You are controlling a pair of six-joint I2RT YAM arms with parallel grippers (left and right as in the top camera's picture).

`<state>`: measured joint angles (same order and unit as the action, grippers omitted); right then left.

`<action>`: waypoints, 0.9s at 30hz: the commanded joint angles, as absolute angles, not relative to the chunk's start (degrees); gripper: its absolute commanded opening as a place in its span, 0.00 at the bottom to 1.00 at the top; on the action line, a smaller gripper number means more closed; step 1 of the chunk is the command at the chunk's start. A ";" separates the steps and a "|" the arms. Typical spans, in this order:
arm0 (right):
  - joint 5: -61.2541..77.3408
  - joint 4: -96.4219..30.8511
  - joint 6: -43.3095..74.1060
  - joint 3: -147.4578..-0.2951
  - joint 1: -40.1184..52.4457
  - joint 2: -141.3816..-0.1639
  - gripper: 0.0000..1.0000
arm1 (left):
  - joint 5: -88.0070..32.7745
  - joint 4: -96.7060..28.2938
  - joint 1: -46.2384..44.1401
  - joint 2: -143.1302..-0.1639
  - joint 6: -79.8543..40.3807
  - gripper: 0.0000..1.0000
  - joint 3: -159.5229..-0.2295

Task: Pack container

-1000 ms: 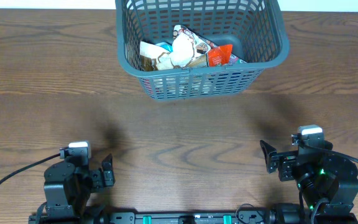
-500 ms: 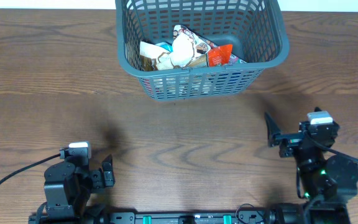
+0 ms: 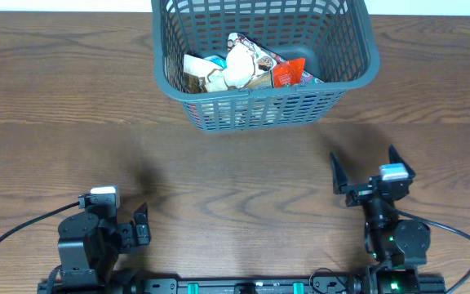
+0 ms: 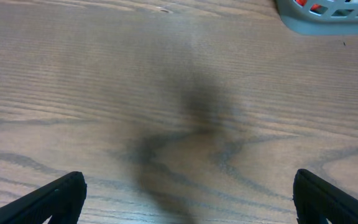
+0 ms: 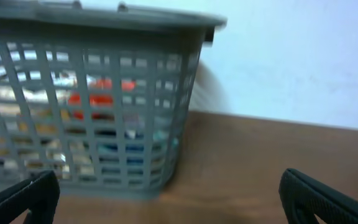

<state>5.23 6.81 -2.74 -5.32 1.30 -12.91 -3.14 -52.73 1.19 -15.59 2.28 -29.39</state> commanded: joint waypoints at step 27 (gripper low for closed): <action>1.50 -4.14 -1.06 -0.32 6.63 -0.27 0.99 | -3.88 -52.93 1.28 -15.22 1.61 0.99 -29.32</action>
<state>3.92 -3.68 -2.46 -0.45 5.98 -0.71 -3.29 -52.71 1.19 -15.59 2.28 -29.39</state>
